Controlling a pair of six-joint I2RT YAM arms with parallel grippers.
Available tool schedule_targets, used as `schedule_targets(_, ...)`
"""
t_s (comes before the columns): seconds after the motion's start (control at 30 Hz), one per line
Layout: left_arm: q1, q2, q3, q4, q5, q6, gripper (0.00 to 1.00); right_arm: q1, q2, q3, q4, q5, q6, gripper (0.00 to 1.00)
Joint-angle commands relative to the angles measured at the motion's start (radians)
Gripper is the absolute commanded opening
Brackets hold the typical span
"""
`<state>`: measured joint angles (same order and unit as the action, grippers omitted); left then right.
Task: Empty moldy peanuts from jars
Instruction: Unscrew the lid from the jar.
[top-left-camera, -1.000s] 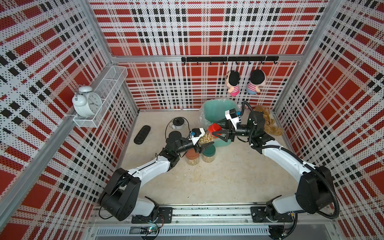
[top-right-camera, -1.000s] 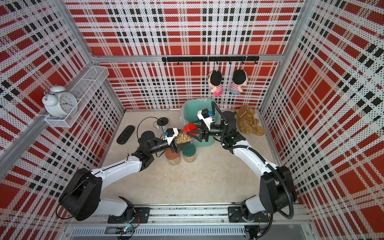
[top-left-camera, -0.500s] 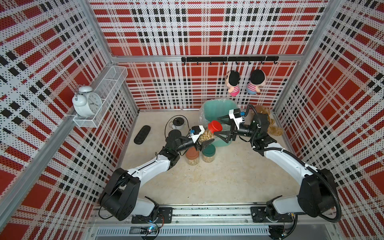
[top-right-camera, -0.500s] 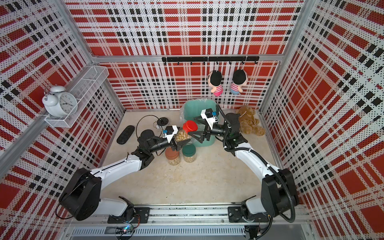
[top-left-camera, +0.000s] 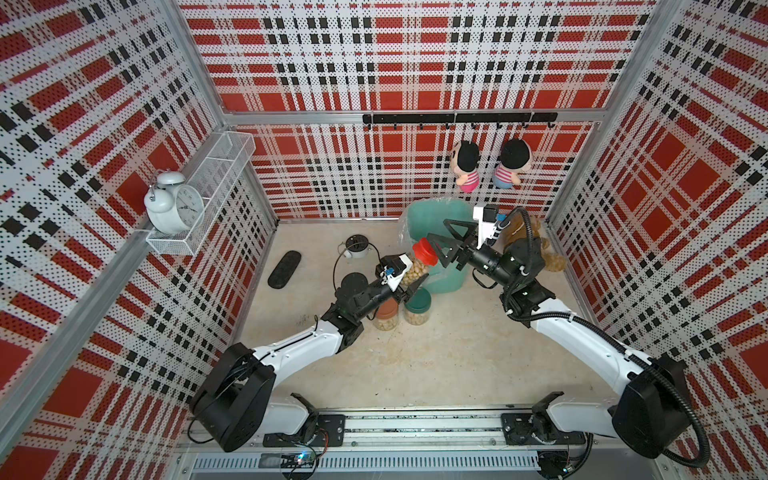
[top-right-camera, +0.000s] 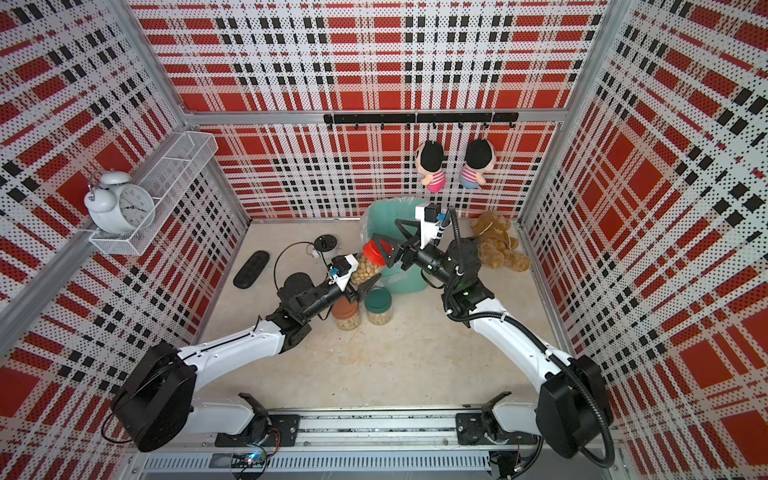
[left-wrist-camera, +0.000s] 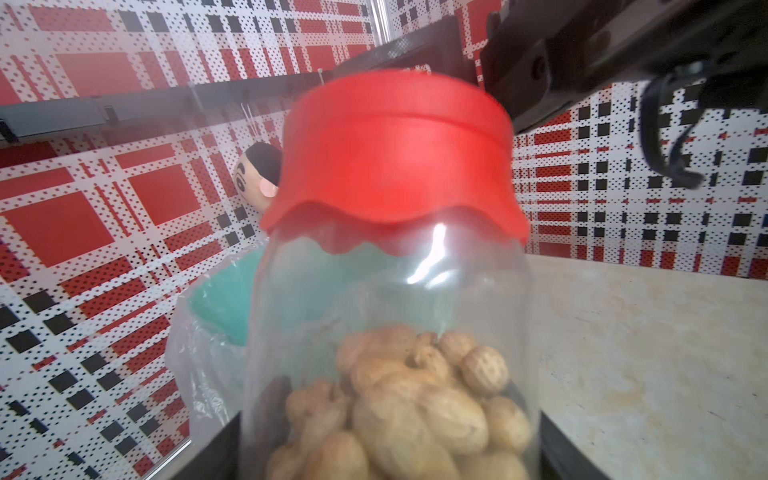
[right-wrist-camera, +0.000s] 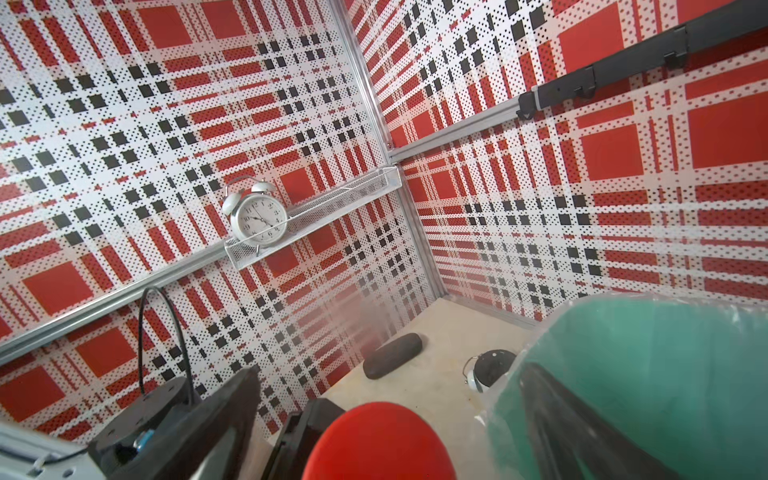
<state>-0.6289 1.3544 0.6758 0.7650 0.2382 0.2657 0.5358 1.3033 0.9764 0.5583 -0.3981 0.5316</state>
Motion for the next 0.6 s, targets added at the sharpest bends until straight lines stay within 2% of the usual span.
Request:
schedule_targets(0.0, -0.011, -0.014, 0.0, 0.085, -0.062, 0.019, 0.0, 0.041, 0.018, 0.007, -0.037, 0.136, 0.03, 1.0)
schedule_targets(0.17, -0.012, -0.016, -0.005, 0.097, -0.072, 0.018, 0.0, 0.072, 0.031, -0.012, -0.05, 0.22, 0.033, 1.0)
schedule_targets(0.33, -0.012, -0.012, -0.007, 0.099, -0.071, 0.018, 0.0, 0.088, 0.055, -0.008, -0.042, 0.198, 0.044, 0.99)
schedule_targets(0.47, -0.013, -0.009, -0.009, 0.1, -0.072, 0.018, 0.0, 0.095, 0.074, 0.005, -0.05, 0.164, 0.051, 0.87)
schedule_targets(0.57, -0.013, -0.007, -0.007, 0.099, -0.074, 0.017, 0.0, 0.096, 0.079, 0.008, -0.055, 0.15, 0.058, 0.83)
